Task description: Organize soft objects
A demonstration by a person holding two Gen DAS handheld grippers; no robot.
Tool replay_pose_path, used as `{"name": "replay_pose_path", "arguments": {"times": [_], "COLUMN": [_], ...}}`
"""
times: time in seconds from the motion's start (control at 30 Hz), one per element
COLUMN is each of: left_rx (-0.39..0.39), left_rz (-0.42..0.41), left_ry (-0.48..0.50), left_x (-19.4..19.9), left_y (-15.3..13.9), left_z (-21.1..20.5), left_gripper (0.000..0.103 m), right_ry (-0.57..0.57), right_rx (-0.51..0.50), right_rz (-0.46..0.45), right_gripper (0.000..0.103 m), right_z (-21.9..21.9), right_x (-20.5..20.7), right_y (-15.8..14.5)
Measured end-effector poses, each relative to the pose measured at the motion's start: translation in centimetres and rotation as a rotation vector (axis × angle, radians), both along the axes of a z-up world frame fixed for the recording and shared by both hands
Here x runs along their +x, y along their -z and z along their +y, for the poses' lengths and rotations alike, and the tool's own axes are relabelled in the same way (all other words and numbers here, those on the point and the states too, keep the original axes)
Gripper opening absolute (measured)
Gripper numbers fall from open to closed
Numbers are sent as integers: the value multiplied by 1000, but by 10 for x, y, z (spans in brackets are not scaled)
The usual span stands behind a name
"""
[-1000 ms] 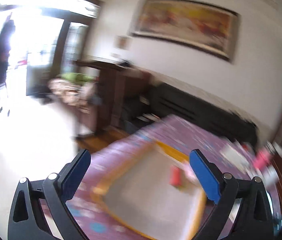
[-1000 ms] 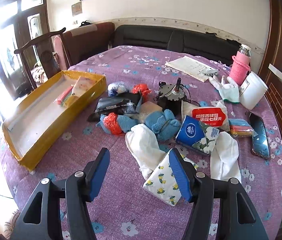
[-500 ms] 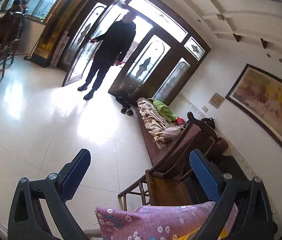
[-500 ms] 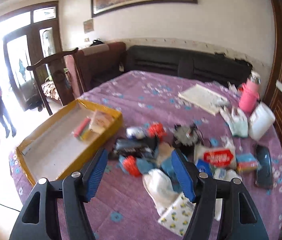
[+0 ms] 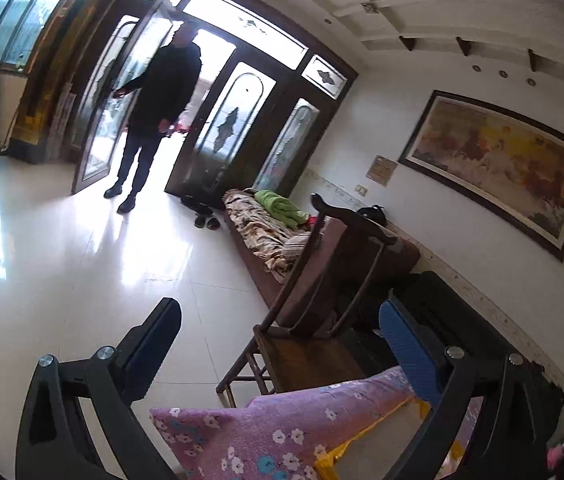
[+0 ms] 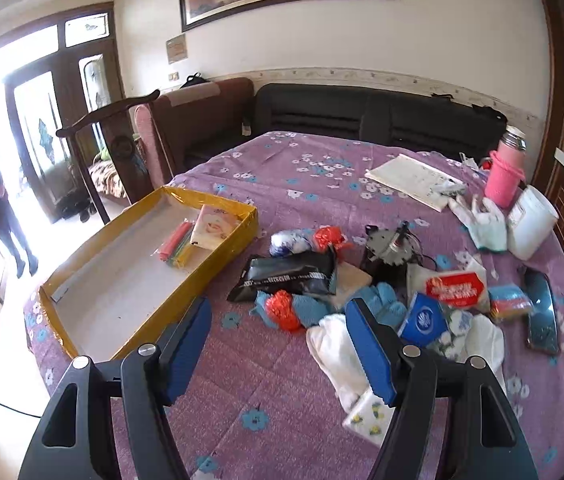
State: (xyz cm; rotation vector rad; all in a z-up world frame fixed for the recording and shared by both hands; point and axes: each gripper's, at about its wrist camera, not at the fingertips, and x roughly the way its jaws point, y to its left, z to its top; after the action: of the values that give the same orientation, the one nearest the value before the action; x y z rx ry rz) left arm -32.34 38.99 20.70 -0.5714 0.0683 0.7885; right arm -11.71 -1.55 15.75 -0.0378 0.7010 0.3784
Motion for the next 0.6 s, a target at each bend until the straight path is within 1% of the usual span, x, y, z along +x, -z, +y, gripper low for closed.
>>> {"name": "replay_pose_path", "arguments": {"times": [0.07,0.13,0.17,0.23,0.3,0.37,0.43,0.5,0.53,0.6], "left_rx": [41,89,128,181,226,275,321,359,363,336], "left_rz": [9,24,28,37,66,71,54,34,32,25], "left_ry": [92,217,297,415,572,687,733,795,828,905], "left_x": [22,48,59,70,81,85,78,74,72,71], "left_y": [-6,-11,-15,-22,-30,-39,-52,-73,-85,-111], "left_z": [-21,-52,-75,-109,-146,-179,-197,-215,-218,-222], "left_gripper": [99,99,99,99,99,99,99,99,99,99], "right_ry": [8,28,39,63,98,142,177,230,265,312], "right_rx": [-4,-20,-27,-38,-46,-46,-58,-81,-81,-57], "right_rz": [-16,-37,-49,-72,-93,-116,-144,-199,-234,-268], "right_gripper": [74,74,74,74,74,74,74,74,74,74], "right_z": [-6,-13,-17,-29,-44,-63,-79,-97,-111,-131], "right_x": [-12,-25,-34,-51,-68,-84,-95,-107,-115,-124], "right_y": [-2,-6,-8,-14,-23,-37,-52,-75,-92,-119]}}
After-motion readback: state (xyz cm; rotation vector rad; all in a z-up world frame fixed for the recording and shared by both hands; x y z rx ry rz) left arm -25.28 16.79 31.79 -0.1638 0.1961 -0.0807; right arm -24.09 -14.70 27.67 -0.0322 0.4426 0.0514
